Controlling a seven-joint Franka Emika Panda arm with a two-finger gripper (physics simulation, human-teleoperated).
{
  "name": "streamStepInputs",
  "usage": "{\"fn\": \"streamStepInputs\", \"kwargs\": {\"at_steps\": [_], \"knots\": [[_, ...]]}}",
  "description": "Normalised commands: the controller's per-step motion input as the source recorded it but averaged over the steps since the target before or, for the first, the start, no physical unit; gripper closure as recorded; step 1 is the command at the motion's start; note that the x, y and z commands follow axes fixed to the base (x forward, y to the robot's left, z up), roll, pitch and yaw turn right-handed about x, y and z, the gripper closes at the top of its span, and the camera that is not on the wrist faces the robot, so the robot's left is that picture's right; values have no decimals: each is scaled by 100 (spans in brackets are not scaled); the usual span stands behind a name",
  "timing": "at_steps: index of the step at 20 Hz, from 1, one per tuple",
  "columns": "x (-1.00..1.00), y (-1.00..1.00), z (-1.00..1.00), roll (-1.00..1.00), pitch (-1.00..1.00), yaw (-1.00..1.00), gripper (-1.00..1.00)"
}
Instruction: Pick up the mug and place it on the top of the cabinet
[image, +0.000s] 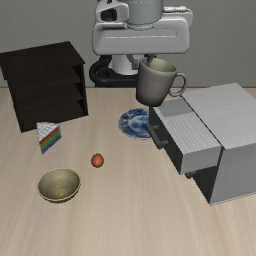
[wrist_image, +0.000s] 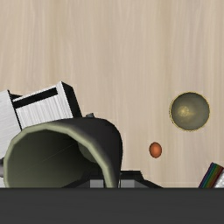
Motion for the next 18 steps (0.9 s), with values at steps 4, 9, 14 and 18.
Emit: {"fn": "streamStepInputs", "kwargs": {"at_steps": [4,9,14,18], "knots": [[0,100,0,0,0,0,100],[0,100,0,0,0,0,100],[0,100,0,0,0,0,100],[-75,25,0,0,0,0,100]]}}
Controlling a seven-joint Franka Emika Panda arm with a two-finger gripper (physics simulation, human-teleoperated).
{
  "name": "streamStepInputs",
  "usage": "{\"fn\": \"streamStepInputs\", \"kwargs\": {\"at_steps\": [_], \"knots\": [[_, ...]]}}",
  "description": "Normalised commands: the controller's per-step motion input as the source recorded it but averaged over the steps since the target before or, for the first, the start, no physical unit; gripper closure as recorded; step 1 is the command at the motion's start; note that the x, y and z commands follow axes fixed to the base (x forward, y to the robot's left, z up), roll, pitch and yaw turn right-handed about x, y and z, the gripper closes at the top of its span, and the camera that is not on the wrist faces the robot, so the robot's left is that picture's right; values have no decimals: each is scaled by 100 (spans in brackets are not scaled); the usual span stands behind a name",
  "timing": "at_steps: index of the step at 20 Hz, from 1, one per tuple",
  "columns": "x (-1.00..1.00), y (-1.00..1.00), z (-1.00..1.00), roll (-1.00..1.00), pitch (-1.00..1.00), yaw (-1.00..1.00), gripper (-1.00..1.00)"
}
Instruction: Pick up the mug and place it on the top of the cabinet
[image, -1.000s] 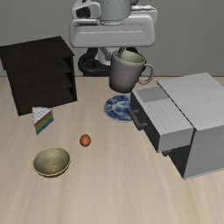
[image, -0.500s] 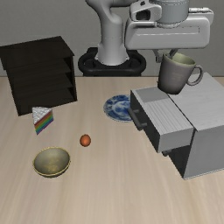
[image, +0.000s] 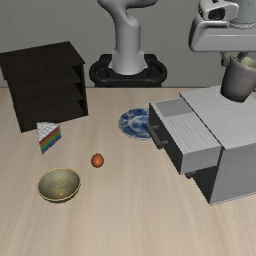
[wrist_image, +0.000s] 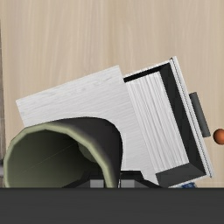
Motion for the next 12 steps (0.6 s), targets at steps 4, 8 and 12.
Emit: {"fn": "streamStepInputs", "kwargs": {"at_steps": [4,8,12], "knots": [[-50,25,-25,0,0,0,100],[0,0,-75,0,0,0,-100],[0,0,0,0,0,0,-100]]}}
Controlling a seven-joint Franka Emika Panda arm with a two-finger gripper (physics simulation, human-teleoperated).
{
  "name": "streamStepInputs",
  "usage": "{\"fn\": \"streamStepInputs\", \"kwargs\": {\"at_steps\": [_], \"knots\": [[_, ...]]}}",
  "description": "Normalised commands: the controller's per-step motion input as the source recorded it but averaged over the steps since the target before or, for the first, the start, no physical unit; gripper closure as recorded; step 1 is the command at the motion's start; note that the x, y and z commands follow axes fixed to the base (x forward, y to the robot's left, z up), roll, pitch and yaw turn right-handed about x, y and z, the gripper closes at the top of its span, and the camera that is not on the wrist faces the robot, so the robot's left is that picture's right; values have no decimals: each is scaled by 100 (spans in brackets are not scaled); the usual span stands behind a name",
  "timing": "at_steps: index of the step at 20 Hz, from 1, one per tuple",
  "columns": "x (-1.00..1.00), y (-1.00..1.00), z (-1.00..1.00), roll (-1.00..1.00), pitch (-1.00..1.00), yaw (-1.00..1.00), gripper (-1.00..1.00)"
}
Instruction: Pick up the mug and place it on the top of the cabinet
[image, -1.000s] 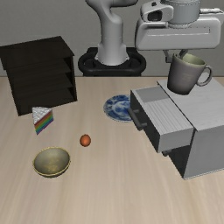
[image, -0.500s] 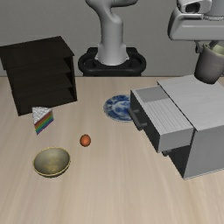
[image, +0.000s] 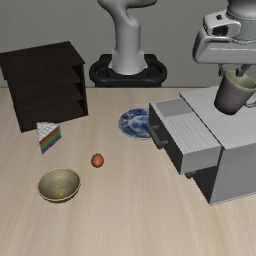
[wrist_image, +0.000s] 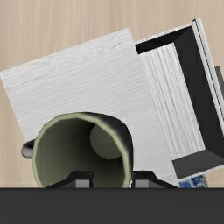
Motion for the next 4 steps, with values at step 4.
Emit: {"fn": "streamStepInputs", "kwargs": {"at_steps": [4], "knots": [[0,0,0,0,0,0,-100]]}}
